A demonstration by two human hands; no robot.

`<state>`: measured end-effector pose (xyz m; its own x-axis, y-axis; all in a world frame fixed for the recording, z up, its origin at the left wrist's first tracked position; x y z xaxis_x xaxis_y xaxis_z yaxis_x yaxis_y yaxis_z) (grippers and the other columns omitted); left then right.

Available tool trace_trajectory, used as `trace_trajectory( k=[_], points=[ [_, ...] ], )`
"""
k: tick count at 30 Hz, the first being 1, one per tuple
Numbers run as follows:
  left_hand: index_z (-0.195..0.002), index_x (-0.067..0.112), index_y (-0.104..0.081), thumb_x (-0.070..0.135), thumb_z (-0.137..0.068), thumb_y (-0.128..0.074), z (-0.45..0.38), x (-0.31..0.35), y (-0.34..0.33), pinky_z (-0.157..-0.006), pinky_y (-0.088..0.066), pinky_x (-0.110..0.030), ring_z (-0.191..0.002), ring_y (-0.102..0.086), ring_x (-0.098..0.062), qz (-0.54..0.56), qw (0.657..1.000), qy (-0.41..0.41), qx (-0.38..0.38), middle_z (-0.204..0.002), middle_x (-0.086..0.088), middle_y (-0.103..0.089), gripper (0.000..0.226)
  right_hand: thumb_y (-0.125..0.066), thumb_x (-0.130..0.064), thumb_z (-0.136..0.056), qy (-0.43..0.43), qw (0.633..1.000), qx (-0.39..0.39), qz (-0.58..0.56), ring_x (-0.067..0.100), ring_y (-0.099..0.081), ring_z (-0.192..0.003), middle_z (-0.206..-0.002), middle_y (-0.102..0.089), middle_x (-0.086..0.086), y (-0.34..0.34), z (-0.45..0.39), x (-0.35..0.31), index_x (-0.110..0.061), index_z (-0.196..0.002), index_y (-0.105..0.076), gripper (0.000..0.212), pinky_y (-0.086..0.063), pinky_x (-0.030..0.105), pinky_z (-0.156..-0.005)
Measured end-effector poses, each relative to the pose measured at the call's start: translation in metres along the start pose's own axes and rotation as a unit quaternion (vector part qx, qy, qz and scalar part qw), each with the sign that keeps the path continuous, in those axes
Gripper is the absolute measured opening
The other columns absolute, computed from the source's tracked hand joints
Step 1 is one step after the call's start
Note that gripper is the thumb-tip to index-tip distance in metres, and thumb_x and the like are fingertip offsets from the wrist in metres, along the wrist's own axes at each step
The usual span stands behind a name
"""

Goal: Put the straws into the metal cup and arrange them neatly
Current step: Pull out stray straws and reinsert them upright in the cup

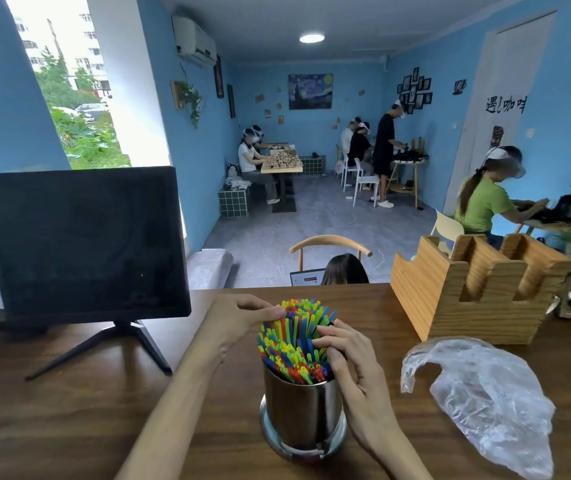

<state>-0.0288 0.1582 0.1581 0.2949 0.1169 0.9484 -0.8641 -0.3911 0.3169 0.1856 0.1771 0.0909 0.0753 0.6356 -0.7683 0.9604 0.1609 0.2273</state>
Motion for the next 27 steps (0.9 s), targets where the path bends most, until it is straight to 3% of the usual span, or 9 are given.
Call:
trace_trajectory(
  k=[5,9,15,18,22,25,27],
  points=[
    [-0.084,0.028,-0.078,0.032,-0.085,-0.080,-0.003,0.004,0.005,-0.073,-0.044,-0.018,-0.091,-0.061,0.001,0.005,1.000,-0.022,0.009,-0.088,0.017,-0.072,0.004,-0.050,-0.036,-0.100,-0.017,1.000,-0.001,-0.003,0.011,-0.044,-0.140,-0.126,-0.067,-0.017,0.000,0.002,-0.001,-0.035,-0.107,-0.073,0.024,-0.034,0.025,-0.113],
    [-0.082,0.028,-0.080,0.031,-0.082,-0.083,-0.004,0.017,0.008,-0.063,-0.046,-0.009,-0.076,-0.065,0.005,-0.056,0.995,-0.080,-0.001,-0.075,0.016,-0.075,0.004,-0.054,-0.027,-0.100,-0.028,1.000,-0.006,-0.001,0.010,-0.043,-0.140,-0.126,-0.067,-0.018,0.001,0.002,-0.002,-0.034,-0.105,-0.073,0.022,-0.033,0.029,-0.111],
    [-0.089,0.020,-0.081,0.018,-0.078,-0.087,-0.005,0.030,0.011,-0.067,-0.054,-0.014,-0.073,-0.073,-0.006,-0.121,0.979,-0.162,-0.040,-0.076,0.004,-0.077,0.013,-0.049,-0.045,-0.097,-0.030,0.999,-0.016,0.008,0.009,-0.042,-0.141,-0.127,-0.066,-0.018,0.004,0.001,-0.006,-0.037,-0.105,-0.073,0.026,-0.032,0.023,-0.110],
    [-0.094,0.023,-0.081,0.017,-0.086,-0.080,-0.007,0.024,0.010,-0.066,-0.056,-0.019,-0.078,-0.073,-0.005,-0.154,0.973,-0.162,-0.063,-0.081,0.007,-0.078,0.009,-0.050,-0.045,-0.097,-0.027,0.999,-0.018,0.009,0.010,-0.042,-0.141,-0.126,-0.066,-0.018,0.005,0.001,-0.006,-0.035,-0.106,-0.073,0.026,-0.032,0.018,-0.112],
    [-0.110,0.023,-0.077,0.014,-0.096,-0.068,-0.007,0.021,0.013,-0.075,-0.057,-0.018,-0.089,-0.072,0.000,-0.164,0.969,-0.157,-0.100,-0.094,0.013,-0.077,0.018,-0.055,-0.041,-0.098,-0.032,0.999,-0.024,0.008,0.008,-0.042,-0.141,-0.126,-0.065,-0.020,0.007,0.002,-0.006,-0.035,-0.105,-0.073,0.020,-0.033,0.024,-0.111],
    [-0.106,0.023,-0.075,0.017,-0.089,-0.077,-0.001,0.031,0.020,-0.070,-0.056,-0.016,-0.079,-0.075,-0.008,-0.102,0.982,-0.153,-0.047,-0.083,0.004,-0.079,0.018,-0.060,-0.034,-0.099,-0.039,0.998,-0.043,0.026,0.001,-0.041,-0.140,-0.124,-0.064,-0.026,0.008,-0.002,-0.009,-0.038,-0.103,-0.072,0.013,-0.033,0.029,-0.113],
    [-0.093,0.017,-0.077,0.016,-0.082,-0.083,0.005,0.044,0.028,-0.065,-0.057,-0.020,-0.070,-0.074,-0.013,-0.066,0.982,-0.176,0.023,-0.074,0.001,-0.078,0.012,-0.058,-0.045,-0.096,-0.043,0.996,-0.058,0.051,-0.004,-0.041,-0.137,-0.122,-0.063,-0.032,0.011,-0.008,-0.011,-0.042,-0.100,-0.071,0.014,-0.034,0.034,-0.115]
  ],
)
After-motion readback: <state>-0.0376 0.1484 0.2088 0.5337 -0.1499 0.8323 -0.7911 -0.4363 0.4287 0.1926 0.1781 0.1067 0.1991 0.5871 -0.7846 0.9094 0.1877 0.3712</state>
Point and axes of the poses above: each hand's wrist, its own z-axis away from the middle knuckle, its own y-axis out of the back of the hand, x = y × z, the point moved 3 cm from there along -z, towards the middle knuckle
